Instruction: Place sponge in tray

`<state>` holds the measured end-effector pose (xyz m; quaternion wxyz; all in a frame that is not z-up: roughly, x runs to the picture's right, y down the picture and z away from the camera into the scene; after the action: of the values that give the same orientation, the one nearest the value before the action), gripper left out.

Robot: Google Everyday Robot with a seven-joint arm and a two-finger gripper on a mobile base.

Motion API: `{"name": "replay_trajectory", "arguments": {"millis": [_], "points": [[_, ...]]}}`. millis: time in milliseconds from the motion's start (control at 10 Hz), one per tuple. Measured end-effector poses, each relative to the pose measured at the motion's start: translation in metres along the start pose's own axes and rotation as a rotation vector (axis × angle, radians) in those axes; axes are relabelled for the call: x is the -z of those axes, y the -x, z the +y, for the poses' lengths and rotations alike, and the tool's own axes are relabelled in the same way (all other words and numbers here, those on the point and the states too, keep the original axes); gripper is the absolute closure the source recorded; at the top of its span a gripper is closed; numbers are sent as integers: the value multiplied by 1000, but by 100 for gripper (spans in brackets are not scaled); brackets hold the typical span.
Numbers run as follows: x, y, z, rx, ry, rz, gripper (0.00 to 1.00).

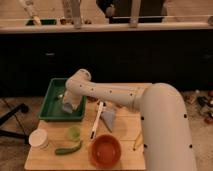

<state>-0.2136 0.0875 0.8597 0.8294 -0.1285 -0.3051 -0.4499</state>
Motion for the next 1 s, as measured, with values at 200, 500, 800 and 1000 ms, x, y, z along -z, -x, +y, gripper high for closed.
{"name": "replay_trajectory", "arguments": {"millis": [200,500,800,1000], "points": [[-7,-3,-3,-5,-19,-37,100],[-11,-5,-4,-21,-60,-84,100],[-10,-2,-7,-39,-128,-130,100],[-8,0,-9,-50,-156,-147,100]]}}
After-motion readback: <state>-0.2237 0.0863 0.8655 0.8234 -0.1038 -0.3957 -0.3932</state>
